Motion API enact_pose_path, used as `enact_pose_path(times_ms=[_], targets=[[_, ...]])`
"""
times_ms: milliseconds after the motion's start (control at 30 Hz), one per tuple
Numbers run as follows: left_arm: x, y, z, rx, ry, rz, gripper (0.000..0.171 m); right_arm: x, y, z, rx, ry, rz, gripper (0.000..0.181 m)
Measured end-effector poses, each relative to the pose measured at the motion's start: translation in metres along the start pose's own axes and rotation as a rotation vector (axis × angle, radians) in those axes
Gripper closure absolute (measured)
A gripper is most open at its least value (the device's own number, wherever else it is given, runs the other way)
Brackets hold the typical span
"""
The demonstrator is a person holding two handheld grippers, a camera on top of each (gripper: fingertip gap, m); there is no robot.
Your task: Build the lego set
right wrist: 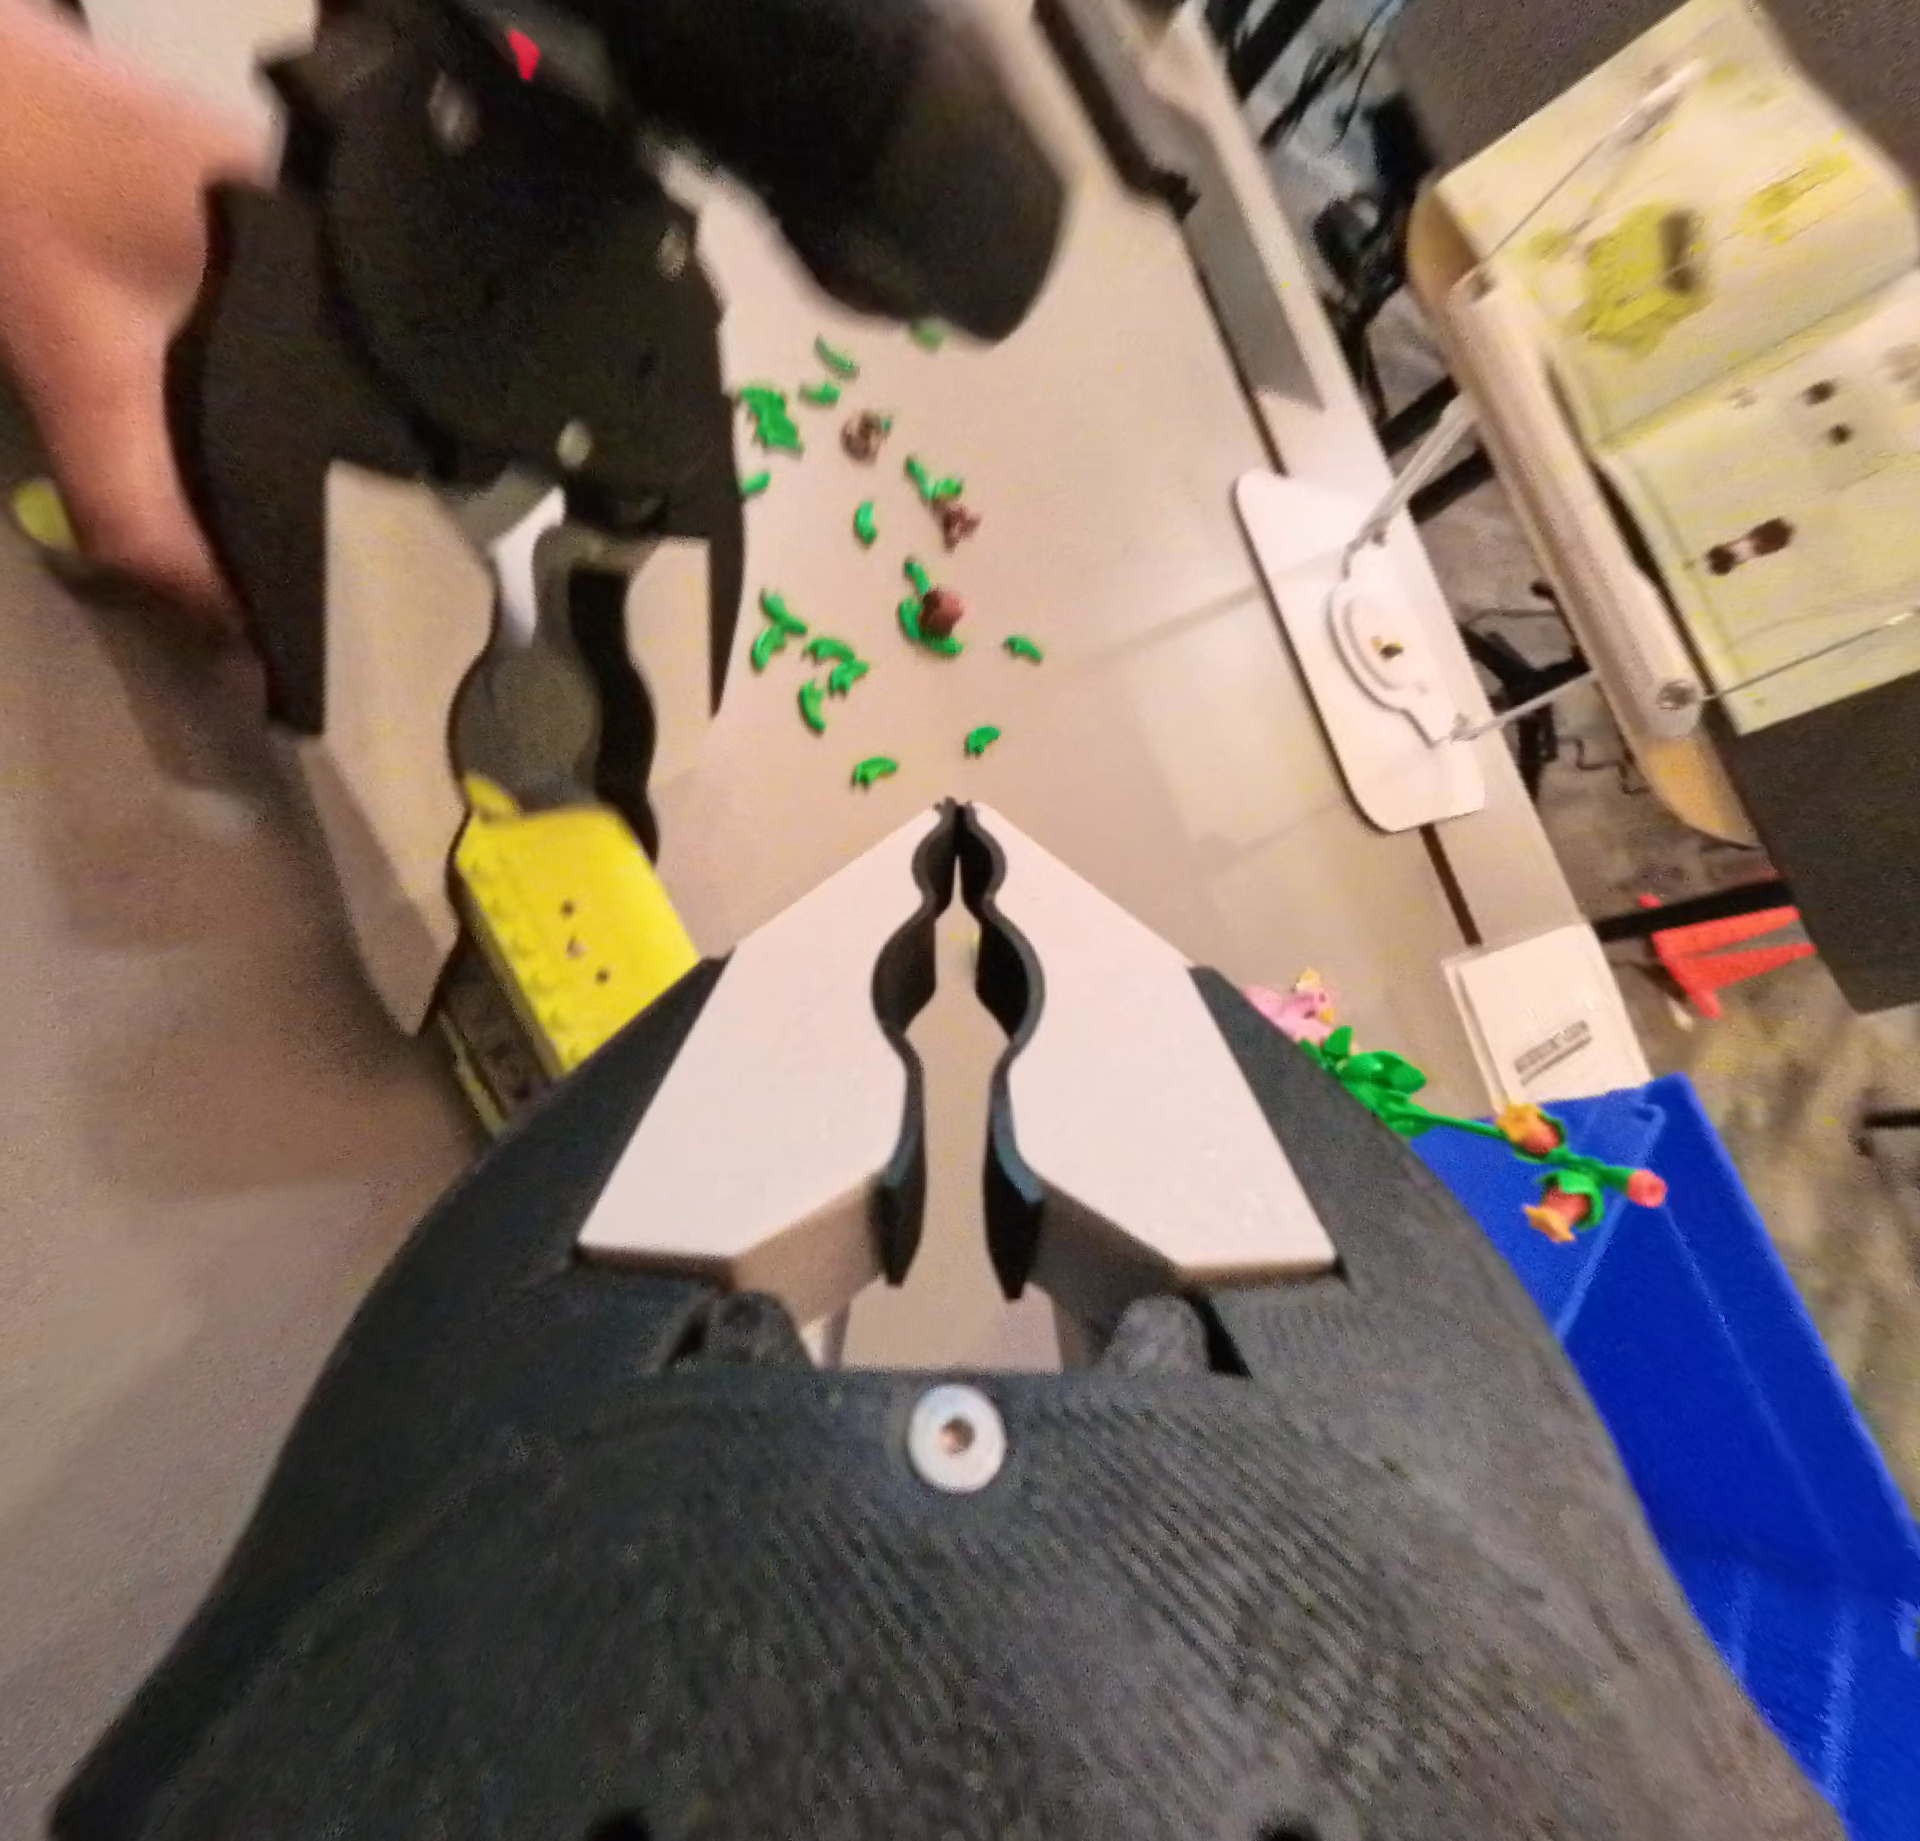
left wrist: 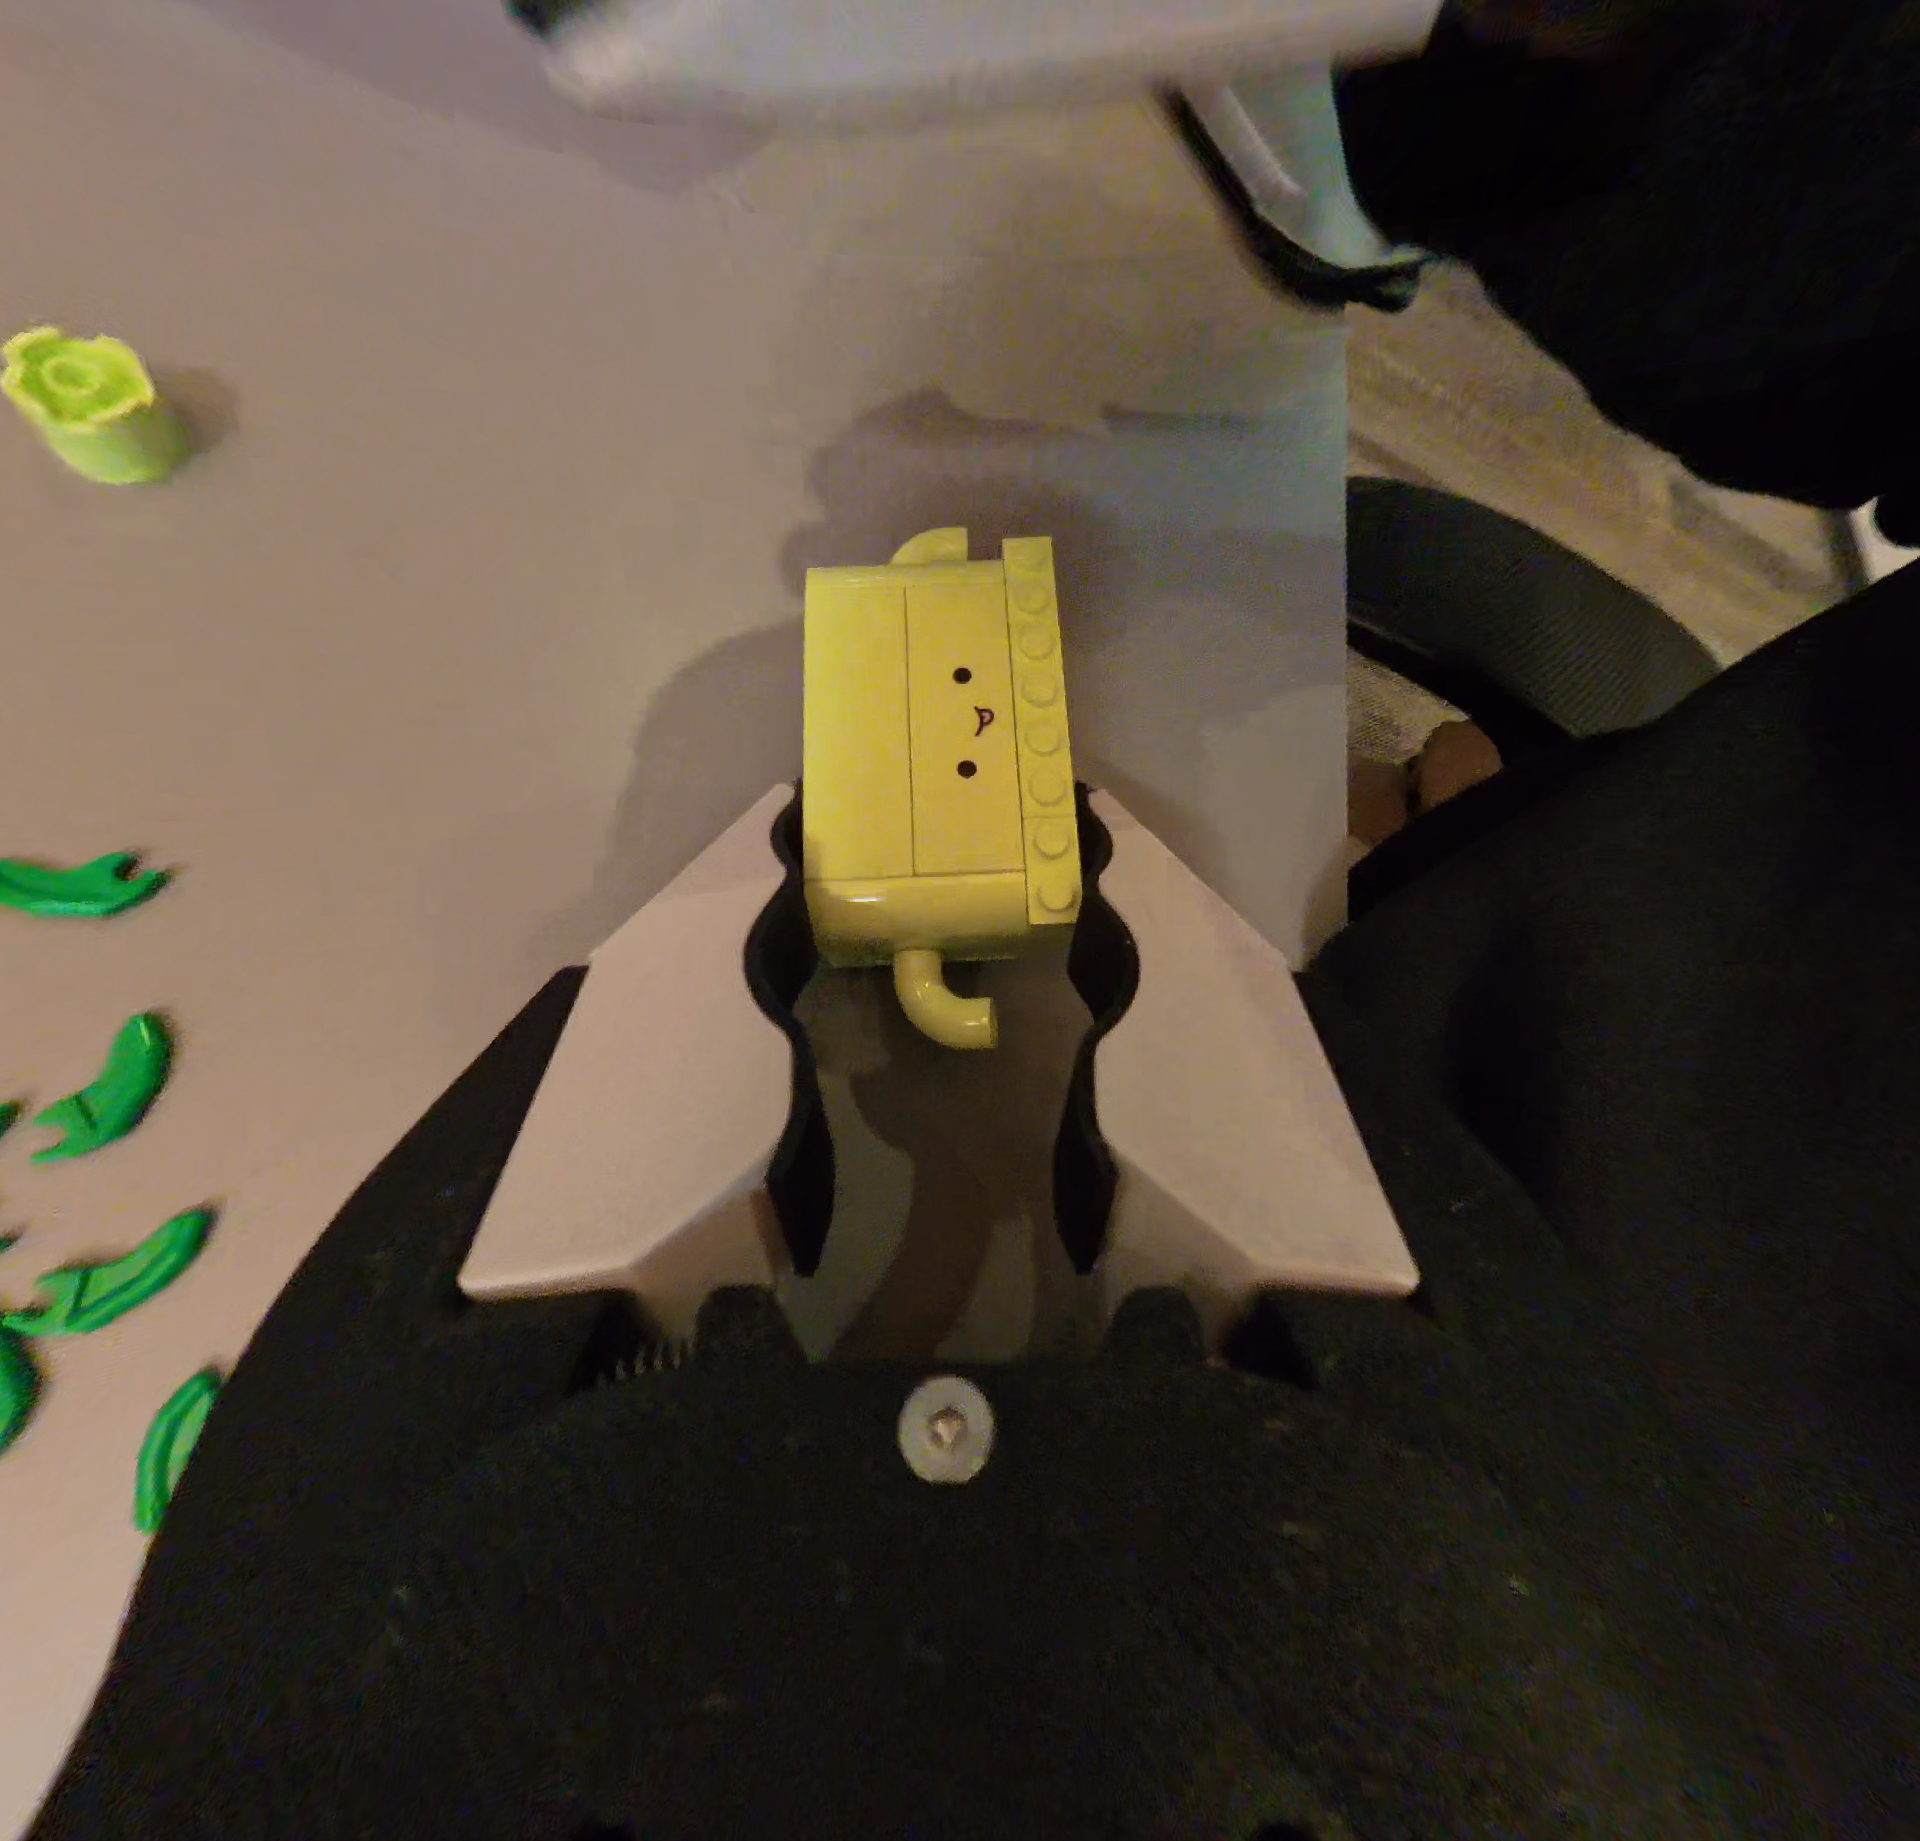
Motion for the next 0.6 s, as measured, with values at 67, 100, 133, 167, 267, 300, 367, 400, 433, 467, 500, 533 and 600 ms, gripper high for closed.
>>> enact_pose_path(times_ms=[67, 100, 133, 167, 267, 300, 367, 400, 433, 467, 500, 533, 600], targets=[[-0.001, 0.002, -0.001, 0.003, 0.007, -0.012, 0.124, -0.006, -0.006, -0.005, -0.011, 0.105, -0.1, 0.181], [0.001, 0.001, -0.001, -0.01, -0.019, 0.005, 0.124, -0.006, -0.007, -0.005, -0.008, 0.136, -0.139, 0.181], [0.004, 0.0, 0.0, -0.026, -0.05, 0.025, 0.124, -0.005, -0.008, -0.002, -0.002, 0.148, -0.168, 0.181], [0.006, -0.001, 0.001, -0.038, -0.075, 0.042, 0.124, -0.002, -0.008, 0.003, 0.018, 0.148, -0.197, 0.181], [0.008, -0.002, 0.001, -0.045, -0.092, 0.061, 0.124, 0.014, -0.005, 0.02, 0.133, 0.132, -0.297, 0.175], [0.008, -0.002, 0.001, -0.047, -0.094, 0.062, 0.124, 0.018, -0.005, 0.024, 0.155, 0.128, -0.324, 0.174], [0.008, -0.002, 0.001, -0.052, -0.101, 0.067, 0.124, 0.026, -0.004, 0.027, 0.17, 0.121, -0.376, 0.171], [0.008, -0.002, 0.001, -0.053, -0.103, 0.069, 0.124, 0.028, -0.004, 0.027, 0.175, 0.111, -0.388, 0.17], [0.009, -0.002, 0.001, -0.053, -0.104, 0.07, 0.124, 0.029, -0.003, 0.027, 0.182, 0.096, -0.395, 0.17], [0.009, -0.002, 0.001, -0.053, -0.104, 0.07, 0.124, 0.03, -0.002, 0.026, 0.196, 0.077, -0.395, 0.17], [0.009, -0.002, 0.001, -0.053, -0.103, 0.07, 0.124, 0.03, -0.001, 0.026, 0.214, 0.056, -0.399, 0.17], [0.009, -0.002, 0.001, -0.052, -0.103, 0.069, 0.124, 0.031, 0.001, 0.025, 0.231, 0.037, -0.407, 0.17], [0.008, -0.002, 0.001, -0.049, -0.1, 0.065, 0.124, 0.032, 0.003, 0.023, 0.263, 0.001, -0.42, 0.169]])
Point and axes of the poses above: each gripper's, where its closed fingertips meet, y out along the fingers, z out of its underside, x = y × z across the jaws, the point moved 9 cm from there along -y, back along the fingers, and after that the axes turned 15 degrees about y, right-handed, at the moved point
